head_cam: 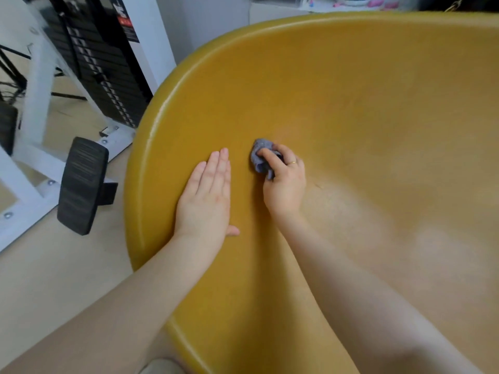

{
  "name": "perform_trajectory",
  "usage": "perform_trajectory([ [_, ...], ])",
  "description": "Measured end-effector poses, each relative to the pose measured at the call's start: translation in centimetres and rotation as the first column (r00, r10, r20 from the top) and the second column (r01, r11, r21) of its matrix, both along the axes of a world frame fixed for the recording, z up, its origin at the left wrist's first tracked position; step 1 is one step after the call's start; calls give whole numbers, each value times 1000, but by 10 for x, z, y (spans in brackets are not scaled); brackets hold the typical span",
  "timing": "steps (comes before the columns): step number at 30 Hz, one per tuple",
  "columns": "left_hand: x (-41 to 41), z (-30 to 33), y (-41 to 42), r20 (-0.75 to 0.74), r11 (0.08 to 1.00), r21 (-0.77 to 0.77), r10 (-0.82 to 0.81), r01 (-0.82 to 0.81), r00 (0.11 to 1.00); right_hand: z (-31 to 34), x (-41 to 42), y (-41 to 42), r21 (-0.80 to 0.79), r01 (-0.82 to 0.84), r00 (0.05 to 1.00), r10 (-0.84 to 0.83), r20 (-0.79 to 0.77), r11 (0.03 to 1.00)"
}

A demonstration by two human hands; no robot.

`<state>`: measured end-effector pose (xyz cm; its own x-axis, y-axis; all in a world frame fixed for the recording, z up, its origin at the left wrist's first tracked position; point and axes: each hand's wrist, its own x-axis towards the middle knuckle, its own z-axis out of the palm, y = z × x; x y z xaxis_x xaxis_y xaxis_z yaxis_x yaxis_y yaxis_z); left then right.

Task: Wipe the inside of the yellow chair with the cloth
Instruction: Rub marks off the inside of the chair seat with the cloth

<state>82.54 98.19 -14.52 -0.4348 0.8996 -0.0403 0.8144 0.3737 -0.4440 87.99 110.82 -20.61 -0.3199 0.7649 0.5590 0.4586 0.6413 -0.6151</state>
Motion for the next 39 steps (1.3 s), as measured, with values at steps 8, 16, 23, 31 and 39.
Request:
perform_trajectory([
  [8, -1, 3, -3, 60, 999, 33, -31, 29, 998, -40, 42, -81, 50, -267, 963, 265, 48, 962],
  [16, -3, 0, -6, 67, 962, 225, -172, 153, 983, -10, 11, -38, 38, -141, 990, 142, -14, 989],
  [23, 4, 9, -19, 921, 707, 367, -366, -605, 132, 14, 43, -41, -689, -690, 626, -297, -721, 220],
  [31, 34, -14, -16, 840, 898, 400, -281, -180, 464, 23, 64, -59, -617, -780, 608, -361, -707, -104],
  [39, 4, 18, -26, 188, 977, 145, -181, 155, 965, 35, 23, -34, -576, -486, 799, 67, -598, 657],
])
